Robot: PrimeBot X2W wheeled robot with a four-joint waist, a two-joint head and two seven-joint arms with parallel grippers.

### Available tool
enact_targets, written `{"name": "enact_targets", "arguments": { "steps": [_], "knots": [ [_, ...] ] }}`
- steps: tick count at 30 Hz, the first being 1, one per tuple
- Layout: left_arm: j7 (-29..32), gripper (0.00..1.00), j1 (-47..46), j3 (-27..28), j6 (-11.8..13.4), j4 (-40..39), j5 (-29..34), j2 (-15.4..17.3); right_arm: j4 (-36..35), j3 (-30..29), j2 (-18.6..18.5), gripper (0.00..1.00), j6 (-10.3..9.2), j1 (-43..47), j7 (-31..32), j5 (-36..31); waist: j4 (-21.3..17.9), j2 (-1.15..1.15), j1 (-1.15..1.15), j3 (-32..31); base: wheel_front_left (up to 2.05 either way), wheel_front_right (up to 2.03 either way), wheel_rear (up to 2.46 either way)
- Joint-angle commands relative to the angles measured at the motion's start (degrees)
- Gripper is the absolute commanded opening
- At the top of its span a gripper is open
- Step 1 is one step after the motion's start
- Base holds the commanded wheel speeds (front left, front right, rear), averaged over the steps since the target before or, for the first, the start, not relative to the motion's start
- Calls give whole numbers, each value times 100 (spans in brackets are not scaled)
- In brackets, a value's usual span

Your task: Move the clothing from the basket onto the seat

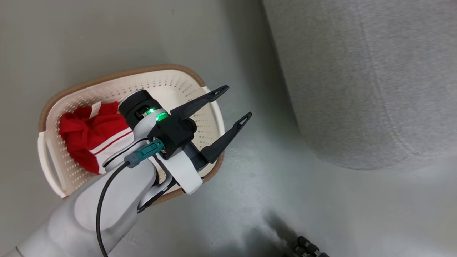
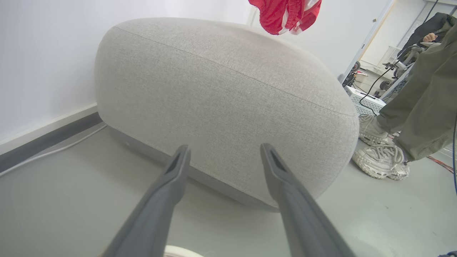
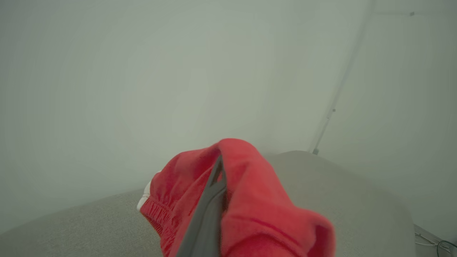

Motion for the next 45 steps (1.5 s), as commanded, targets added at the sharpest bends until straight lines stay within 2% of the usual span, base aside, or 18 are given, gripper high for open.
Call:
{"name": "enact_targets", "arguments": {
  "steps": [1, 8, 15, 20, 26, 30, 31, 32, 33, 38, 45],
  "knots": [
    [-27, 100, -111, 152, -23, -150, 9, 15, -107, -67, -250, 0, 16, -102, 66, -83, 143, 0, 0, 134, 0, 0, 0],
    [-27, 100, -60, 199, -23, -180, 13, -5, -387, -1246, -380, 0, 16, -688, 373, -483, 465, 0, 0, 389, 0, 0, 0],
    [-27, 100, 225, 127, -23, -146, 44, 152, -1462, -2106, 64, 0, 16, -987, 308, -1172, 663, 0, 0, 586, 0, 0, 0],
    [-27, 100, 531, 191, -23, -111, -15, 258, -1934, -2744, 455, 0, 16, -870, 300, -1550, 830, 0, 0, 684, 0, 0, 0],
    [-27, 100, 764, 363, -23, -112, -28, 353, -1814, -2954, 912, 0, 16, -611, 456, -1605, 913, 0, 0, 785, 0, 0, 0],
    [-27, 100, 790, 404, -23, -123, -44, 305, -1410, -2734, 1045, 0, 16, -330, 708, -1515, 959, 0, 0, 764, 0, 0, 0],
    [-27, 100, 786, 406, -23, -120, -52, 291, -1296, -2669, 1063, 16, 16, -268, 792, -1478, 963, 0, 0, 753, 0, 0, 0],
    [-27, 100, 778, 402, -23, -114, -59, 277, -1236, -2641, 1073, 87, 16, -231, 796, -1410, 966, 0, 0, 743, 0, 0, 0],
    [-27, 100, 763, 385, -23, -112, -55, 260, -1192, -2569, 1063, 100, 16, -159, 776, -1404, 977, 0, 0, 720, 0, 0, 0],
    [-27, 100, 699, 355, -23, -111, -72, 108, -695, -2195, 825, 100, 16, 17, 832, -1334, 1086, 0, 0, 540, 0, 0, 0],
    [-27, 100, 692, 346, -23, -40, -84, -94, 164, -1832, 418, 100, 16, 355, 436, -1138, 1203, 0, 0, 138, 0, 0, 0]
  ]
}}
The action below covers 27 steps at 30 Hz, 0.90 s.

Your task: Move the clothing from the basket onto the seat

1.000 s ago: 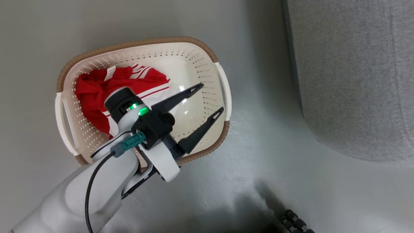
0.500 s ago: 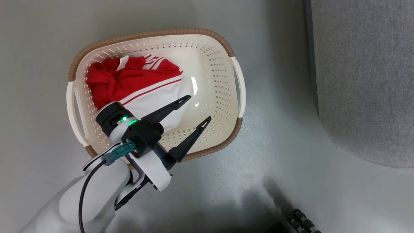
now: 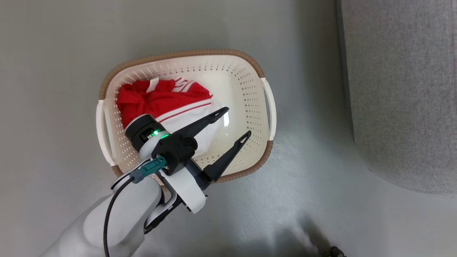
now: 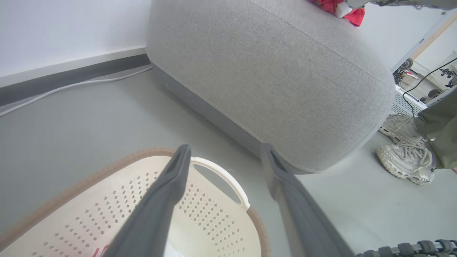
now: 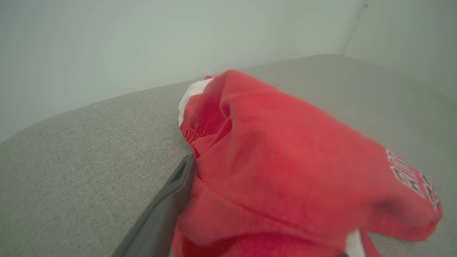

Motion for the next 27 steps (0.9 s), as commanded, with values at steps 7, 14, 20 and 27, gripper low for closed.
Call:
{"name": "enact_targets", "arguments": {
  "steps": [7, 14, 20, 27],
  "knots": [
    [-27, 100, 208, 170, -23, 12, -75, -198, 853, 541, -522, 100, 6, 526, -502, 431, 176, 0, 0, -734, 0, 0, 0],
    [-27, 100, 547, 342, -23, 176, -130, -403, 1090, 967, -497, 100, 6, 1243, -620, 730, 274, 0, 0, -1446, 0, 0, 0],
    [-27, 100, 915, 643, -23, 326, -127, -527, 513, 1520, -291, 100, 6, 2047, -624, 1152, 340, 0, 0, -2027, 0, 0, 0],
    [-27, 100, 1358, 1173, -23, 440, -139, -699, -220, 2292, 19, 100, 6, 2897, -625, 1632, 452, 0, 0, -2623, 0, 0, 0]
  ]
}}
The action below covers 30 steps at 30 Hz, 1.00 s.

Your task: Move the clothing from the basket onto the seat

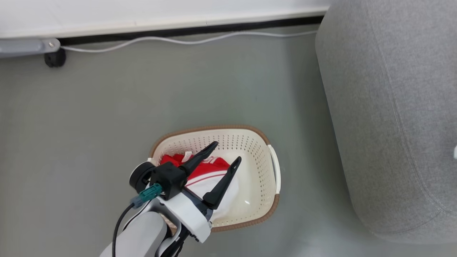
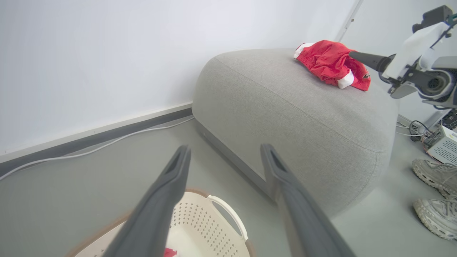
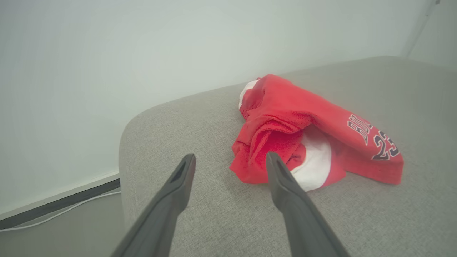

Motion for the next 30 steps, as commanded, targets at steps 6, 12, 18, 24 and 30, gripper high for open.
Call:
{"name": "enact_targets", "arguments": {
  "steps": [6, 12, 18, 24, 30],
  "knots": [
    [-28, 100, 411, 873, -23, 9, 83, -34, -802, 911, 218, 100, 6, 561, -76, 328, 217, 0, 0, -620, 0, 0, 0],
    [-28, 100, 704, 1713, -23, 7, 312, -180, -1407, 1738, 436, 100, 6, 842, -76, 702, 412, 0, 0, -874, 0, 0, 0],
    [-28, 100, 950, 2479, -23, -93, 561, -285, -1873, 2247, 523, 100, 6, 1066, -76, 974, 588, 0, 0, -1036, 0, 0, 0],
    [-28, 100, 1210, 3387, -23, -186, 955, -483, -2263, 2766, 592, 100, 6, 1391, -76, 916, 764, 0, 0, -1201, 0, 0, 0],
    [-28, 100, 1440, 4013, -23, -295, 1280, -672, -2446, 3023, 698, 100, 6, 1803, -76, 864, 898, 0, 0, -1323, 0, 0, 0]
  ]
}}
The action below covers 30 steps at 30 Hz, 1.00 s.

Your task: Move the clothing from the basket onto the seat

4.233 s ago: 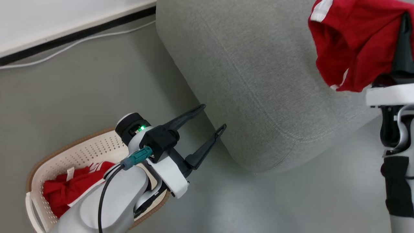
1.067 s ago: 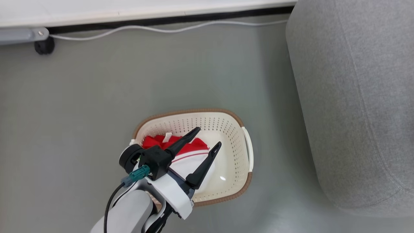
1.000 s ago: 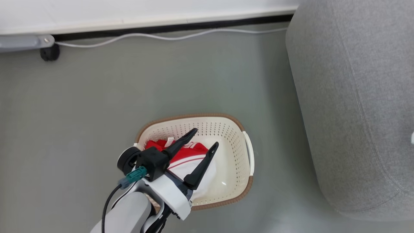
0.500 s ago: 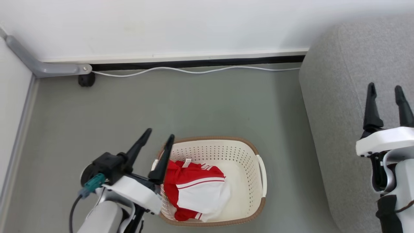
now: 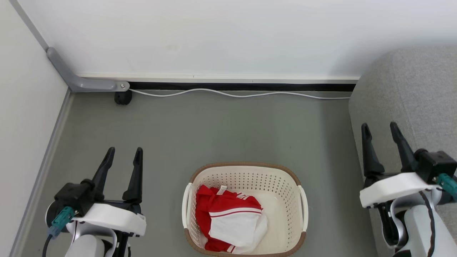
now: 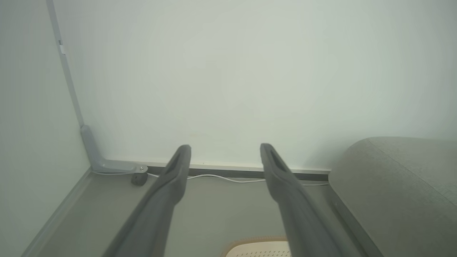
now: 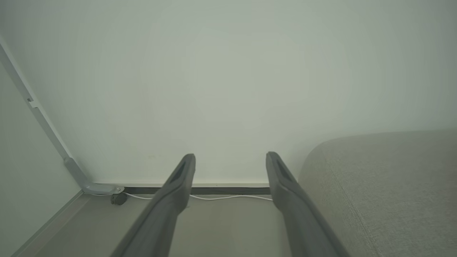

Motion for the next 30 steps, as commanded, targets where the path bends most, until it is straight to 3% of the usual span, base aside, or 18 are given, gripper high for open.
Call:
{"name": "enact_targets", "arguments": {
  "steps": [1, 13, 26, 30],
  "knots": [
    [-28, 100, -39, 259, -23, -174, 64, 49, -186, 140, 3, 100, 7, 23, -76, -40, 34, 0, 0, -27, 0, 0, 0],
    [-28, 100, 490, 482, -23, -263, 293, -147, -407, 186, 111, 100, 7, 590, -76, -192, 90, 0, 0, -208, 0, 0, 0],
    [-28, 100, 493, 348, -23, -238, 344, -183, -451, 199, 141, 100, 7, 572, -76, -165, -15, 0, 0, -138, 0, 0, 0],
    [-28, 100, 346, -33, -23, -5, 152, -209, -589, 277, 143, 100, 7, 322, -76, -214, -100, 0, 0, 431, 0, 0, 0]
  ]
}}
